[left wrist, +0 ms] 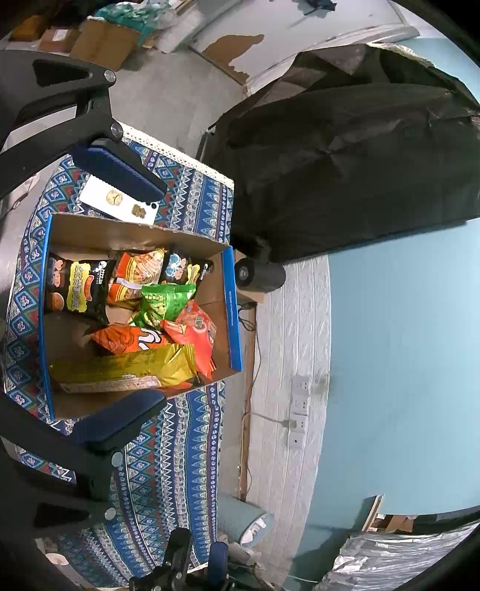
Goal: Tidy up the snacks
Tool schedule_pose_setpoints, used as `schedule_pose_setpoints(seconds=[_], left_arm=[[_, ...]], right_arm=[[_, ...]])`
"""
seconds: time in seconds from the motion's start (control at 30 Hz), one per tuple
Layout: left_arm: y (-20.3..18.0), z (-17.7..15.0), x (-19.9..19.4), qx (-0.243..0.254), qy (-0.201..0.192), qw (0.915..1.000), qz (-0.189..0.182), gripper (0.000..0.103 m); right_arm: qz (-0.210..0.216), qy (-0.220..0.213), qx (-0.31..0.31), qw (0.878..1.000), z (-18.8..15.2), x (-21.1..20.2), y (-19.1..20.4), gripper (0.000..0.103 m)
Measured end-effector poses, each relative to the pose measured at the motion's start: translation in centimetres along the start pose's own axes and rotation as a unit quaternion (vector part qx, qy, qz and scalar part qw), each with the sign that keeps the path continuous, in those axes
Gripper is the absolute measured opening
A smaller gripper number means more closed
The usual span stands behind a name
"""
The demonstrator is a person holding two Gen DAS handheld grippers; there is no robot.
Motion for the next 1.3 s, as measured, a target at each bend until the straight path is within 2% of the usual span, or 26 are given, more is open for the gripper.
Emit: schedule_pose_setpoints(seconds=[0.53, 1.3], left_arm=[[-0.19, 0.21, -0.12, 0.016, -0.003, 0.9998, 0.012, 0.102], [-0.67, 0.13, -0.04, 0.024, -0.003, 0.9997, 0.006, 0.102]], right_arm=[[-0.002, 0.002, 0.0, 1.0, -0.11, 0.05, -0.18, 0.077], [-0.003, 0.006, 0.002, 1.0, -0.33, 0.0, -0.47, 0.077]])
Point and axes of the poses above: each gripper's, at about its wrist camera, not at the fingertips, and x roughly the way its jaws point, y to its left, z to its top, the point moved 6 cm from there along x, roughly the way its jaws point, and after that the axes turned 9 degrees about -y, right-handed, at the moved point
